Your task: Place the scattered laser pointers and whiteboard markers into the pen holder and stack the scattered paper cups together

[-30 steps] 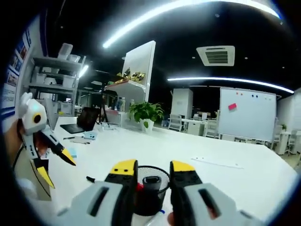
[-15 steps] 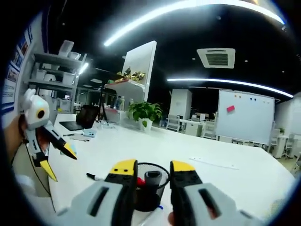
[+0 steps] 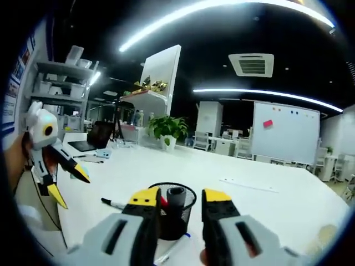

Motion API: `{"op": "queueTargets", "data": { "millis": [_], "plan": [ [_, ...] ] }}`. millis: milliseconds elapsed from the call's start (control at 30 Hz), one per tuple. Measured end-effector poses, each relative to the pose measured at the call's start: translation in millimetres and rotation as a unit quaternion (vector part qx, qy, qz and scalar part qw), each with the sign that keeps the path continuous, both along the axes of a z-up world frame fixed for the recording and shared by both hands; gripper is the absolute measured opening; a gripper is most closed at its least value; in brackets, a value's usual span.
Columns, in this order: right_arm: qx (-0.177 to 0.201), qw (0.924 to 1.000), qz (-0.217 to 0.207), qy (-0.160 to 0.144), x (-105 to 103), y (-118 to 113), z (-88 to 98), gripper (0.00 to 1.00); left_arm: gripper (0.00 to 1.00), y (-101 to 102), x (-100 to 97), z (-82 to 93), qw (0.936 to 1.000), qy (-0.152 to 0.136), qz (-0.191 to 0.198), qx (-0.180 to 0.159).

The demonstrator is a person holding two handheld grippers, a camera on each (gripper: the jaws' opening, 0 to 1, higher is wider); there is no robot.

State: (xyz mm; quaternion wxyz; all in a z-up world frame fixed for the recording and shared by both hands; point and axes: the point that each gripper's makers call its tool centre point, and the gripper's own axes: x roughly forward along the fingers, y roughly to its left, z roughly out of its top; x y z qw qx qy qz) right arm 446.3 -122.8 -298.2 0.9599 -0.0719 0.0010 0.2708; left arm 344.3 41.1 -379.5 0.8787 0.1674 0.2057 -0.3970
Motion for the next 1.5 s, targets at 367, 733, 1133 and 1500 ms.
{"op": "queueTargets", "data": {
  "millis": [367, 733, 1133, 1500],
  "plan": [
    [-0.01, 0.9999, 0.001, 0.008, -6.1, 0.8, -7.1, 0.3, 0.57, 0.1, -1.8, 0.4, 1.0, 0.0, -0.003, 0.001],
    [-0.017, 0.9995, 0.003, 0.027, -9.0, 1.3, -18.1, 0.3, 0.57, 2.5, -1.6, 0.5, 1.0, 0.0, 0.0, 0.001],
    [-0.014, 0.9988, -0.003, 0.046, -13.4, -1.1, -33.9, 0.29, 0.57, 2.0, -2.5, -1.0, 1.0, 0.001, 0.002, 0.002],
    [-0.015, 0.9982, -0.009, 0.057, -17.1, -2.0, -46.5, 0.29, 0.57, -0.4, -3.3, -1.8, 1.0, 0.003, -0.001, 0.002]
  ]
}}
